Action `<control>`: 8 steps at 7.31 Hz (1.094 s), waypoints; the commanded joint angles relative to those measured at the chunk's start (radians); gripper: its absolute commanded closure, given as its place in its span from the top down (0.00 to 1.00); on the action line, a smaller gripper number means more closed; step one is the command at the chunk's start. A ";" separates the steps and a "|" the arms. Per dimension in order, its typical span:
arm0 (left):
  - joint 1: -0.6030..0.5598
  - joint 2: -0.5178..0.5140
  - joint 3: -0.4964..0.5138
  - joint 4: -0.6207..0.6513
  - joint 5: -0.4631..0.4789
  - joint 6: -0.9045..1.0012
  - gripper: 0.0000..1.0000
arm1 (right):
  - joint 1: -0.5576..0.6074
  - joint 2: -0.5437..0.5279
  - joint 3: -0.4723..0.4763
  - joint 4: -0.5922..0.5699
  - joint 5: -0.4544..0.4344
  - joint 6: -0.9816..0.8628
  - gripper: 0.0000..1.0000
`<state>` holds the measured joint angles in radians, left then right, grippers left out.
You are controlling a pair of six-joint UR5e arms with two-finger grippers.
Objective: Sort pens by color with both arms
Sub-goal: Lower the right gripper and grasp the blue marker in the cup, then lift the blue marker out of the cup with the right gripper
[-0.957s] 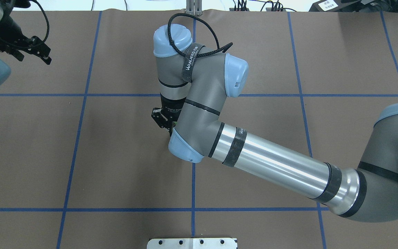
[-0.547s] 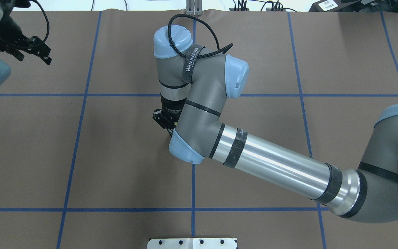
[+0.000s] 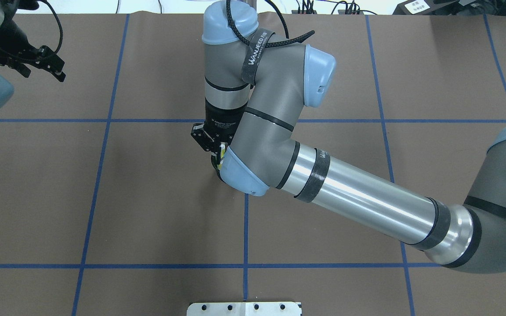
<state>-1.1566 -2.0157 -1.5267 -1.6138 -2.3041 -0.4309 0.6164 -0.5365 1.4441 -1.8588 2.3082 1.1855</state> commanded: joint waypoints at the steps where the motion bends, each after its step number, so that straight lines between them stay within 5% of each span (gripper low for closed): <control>1: 0.000 0.000 -0.001 0.000 0.000 -0.005 0.99 | 0.022 0.000 0.146 -0.126 0.008 0.000 0.00; 4: 0.000 -0.002 -0.001 0.000 -0.002 -0.008 0.99 | 0.075 0.015 0.312 -0.236 -0.006 0.000 0.00; 7: 0.000 -0.009 -0.001 0.002 -0.002 -0.012 0.99 | 0.086 0.059 0.317 -0.212 -0.230 -0.016 0.00; 8: 0.000 -0.011 -0.001 0.000 -0.002 -0.012 0.99 | 0.088 0.041 0.299 -0.109 -0.330 -0.023 0.00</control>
<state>-1.1566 -2.0242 -1.5278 -1.6131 -2.3056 -0.4430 0.7011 -0.4865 1.7574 -2.0521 2.0958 1.1729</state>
